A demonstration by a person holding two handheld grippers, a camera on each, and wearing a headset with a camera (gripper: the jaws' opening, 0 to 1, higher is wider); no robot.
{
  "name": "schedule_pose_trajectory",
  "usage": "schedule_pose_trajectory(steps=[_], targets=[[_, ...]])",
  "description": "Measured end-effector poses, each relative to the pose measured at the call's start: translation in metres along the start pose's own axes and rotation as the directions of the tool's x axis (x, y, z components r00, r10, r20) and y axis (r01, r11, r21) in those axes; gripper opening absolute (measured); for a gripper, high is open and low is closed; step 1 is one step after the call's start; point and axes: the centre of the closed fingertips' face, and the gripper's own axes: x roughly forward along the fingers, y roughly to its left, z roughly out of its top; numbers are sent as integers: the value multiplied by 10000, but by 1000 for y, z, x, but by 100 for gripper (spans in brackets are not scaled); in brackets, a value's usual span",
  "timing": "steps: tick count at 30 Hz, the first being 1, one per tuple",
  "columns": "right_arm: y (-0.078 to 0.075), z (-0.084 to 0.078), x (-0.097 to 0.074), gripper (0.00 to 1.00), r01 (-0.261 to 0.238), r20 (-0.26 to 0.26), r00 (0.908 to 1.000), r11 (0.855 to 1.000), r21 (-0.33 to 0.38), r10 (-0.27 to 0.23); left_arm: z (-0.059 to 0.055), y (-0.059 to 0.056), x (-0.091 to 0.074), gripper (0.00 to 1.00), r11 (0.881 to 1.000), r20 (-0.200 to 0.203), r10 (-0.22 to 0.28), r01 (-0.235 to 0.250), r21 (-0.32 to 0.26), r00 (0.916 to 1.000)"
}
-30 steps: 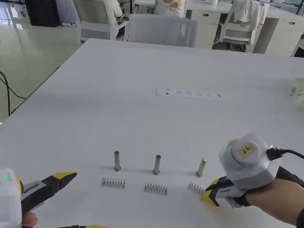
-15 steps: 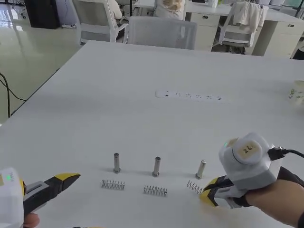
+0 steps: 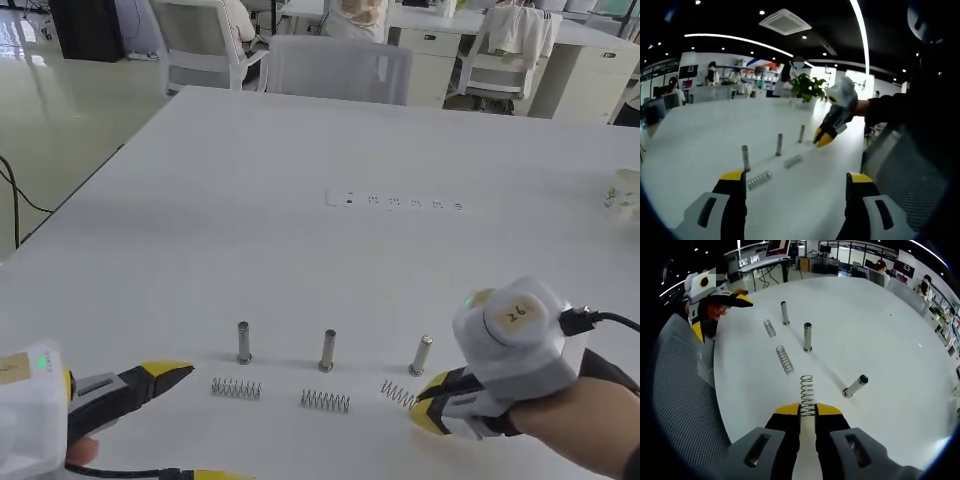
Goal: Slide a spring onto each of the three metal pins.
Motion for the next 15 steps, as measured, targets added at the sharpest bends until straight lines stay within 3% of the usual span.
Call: schedule_pose_trajectory(steps=[4,15], targets=[[4,4,0,7,-129,62,9999,9998,-137,130,4,-2,8,73,9991,-86,-341,343,248,9994],[17,14,0,8,-575,56,9983,9960,-679,580,-1,-12,24,62,9903,-502,-1182,1214,675,9917]])
